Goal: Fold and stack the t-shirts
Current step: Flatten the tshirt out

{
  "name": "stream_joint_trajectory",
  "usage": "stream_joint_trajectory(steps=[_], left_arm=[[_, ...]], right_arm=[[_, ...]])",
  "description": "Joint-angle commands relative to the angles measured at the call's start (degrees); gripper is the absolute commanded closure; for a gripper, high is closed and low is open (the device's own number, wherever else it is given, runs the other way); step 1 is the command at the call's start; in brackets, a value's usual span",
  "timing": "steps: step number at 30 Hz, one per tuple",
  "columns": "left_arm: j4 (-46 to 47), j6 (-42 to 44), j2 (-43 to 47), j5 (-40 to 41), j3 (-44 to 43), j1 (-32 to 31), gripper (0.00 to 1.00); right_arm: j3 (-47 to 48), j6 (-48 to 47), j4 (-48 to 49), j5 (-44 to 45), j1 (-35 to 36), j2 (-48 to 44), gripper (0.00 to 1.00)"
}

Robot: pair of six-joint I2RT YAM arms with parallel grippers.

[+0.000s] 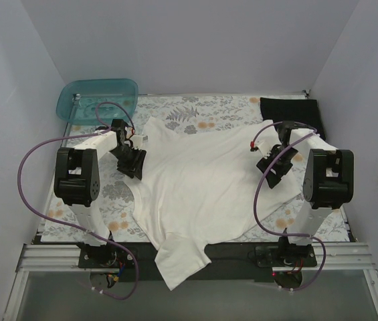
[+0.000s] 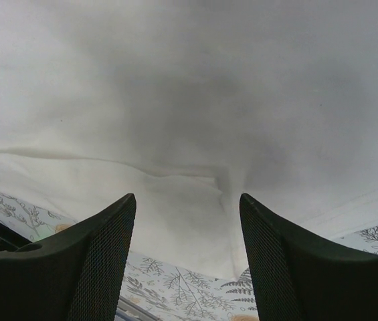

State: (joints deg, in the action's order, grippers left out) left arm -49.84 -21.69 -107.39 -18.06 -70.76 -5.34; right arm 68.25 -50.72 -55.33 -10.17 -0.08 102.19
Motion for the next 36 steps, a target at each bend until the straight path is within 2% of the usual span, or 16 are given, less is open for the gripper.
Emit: stream_joint_trajectory(steps=[1, 3, 6, 7, 8, 10, 11, 13, 14, 18, 28, 30, 32, 34, 35, 36], left_arm=[[3.17, 1.21, -2.12, 3.12, 0.01, 0.60, 0.56], [3.17, 1.21, -2.03, 3.30, 0.19, 0.51, 0.59], [3.17, 1.30, -2.03, 3.74, 0.27, 0.60, 0.63], [3.17, 1.39, -1.94, 4.00, 0.27, 0.77, 0.67], [3.26, 1.39, -2.12, 4.35, 0.19, 0.95, 0.71], [3.35, 1.39, -2.82, 5.23, -0.42, 1.91, 0.79], [3.18, 1.48, -3.08, 5.58, -0.69, 2.18, 0.82], [2.91, 2.09, -3.52, 5.94, -1.65, 3.14, 0.87], [2.91, 2.18, -3.78, 6.11, -1.92, 3.32, 0.92], [2.74, 2.80, -4.40, 7.25, -3.50, 3.59, 1.00], [2.56, 4.73, -7.39, 10.77, -7.98, 7.45, 1.00], [2.65, 4.82, -8.18, 11.03, -9.04, 7.80, 1.00], [2.56, 4.82, -9.41, 11.12, -11.06, 7.98, 1.00], [1.77, 4.73, -10.11, 10.51, -13.52, 7.89, 1.00], [0.99, 4.90, -9.85, 10.16, -14.22, 7.98, 0.93], [0.63, 5.08, -9.16, 8.59, -14.66, 7.98, 0.88]], right_arm=[[2.77, -0.17, 0.22, -0.02, -0.01, 2.13, 0.30], [3.12, -0.08, 0.05, -0.20, -0.01, 3.01, 0.37], [2.86, -0.34, -0.13, -0.37, -0.01, 2.93, 0.56], [2.33, -0.61, -0.13, -0.29, -0.01, 2.23, 0.62], [2.07, -0.87, -0.13, -0.11, -0.01, 1.79, 0.74], [0.93, -1.31, -0.65, 0.76, -0.01, -0.23, 0.84], [0.49, -2.10, -1.00, 1.03, -0.01, -1.20, 0.93], [-0.91, -2.63, -1.44, 1.73, -0.45, -3.74, 0.99], [-1.36, -3.15, -2.14, 2.00, -0.71, -4.54, 0.99], [-4.43, -5.52, -3.64, 3.75, -2.03, -7.97, 0.99], [-14.36, -15.89, -3.82, 14.65, -12.92, -13.16, 0.99], [-15.59, -16.08, -3.82, 15.10, -13.19, -13.33, 0.99], [-16.83, -15.73, -3.99, 13.61, -12.93, -13.60, 0.70], [-16.75, -15.73, -4.96, 12.37, -12.76, -14.04, 0.48], [-16.40, -15.99, -5.75, 12.02, -12.76, -14.30, 0.34], [-15.87, -16.25, -6.36, 10.98, -13.02, -15.43, 0.34]])
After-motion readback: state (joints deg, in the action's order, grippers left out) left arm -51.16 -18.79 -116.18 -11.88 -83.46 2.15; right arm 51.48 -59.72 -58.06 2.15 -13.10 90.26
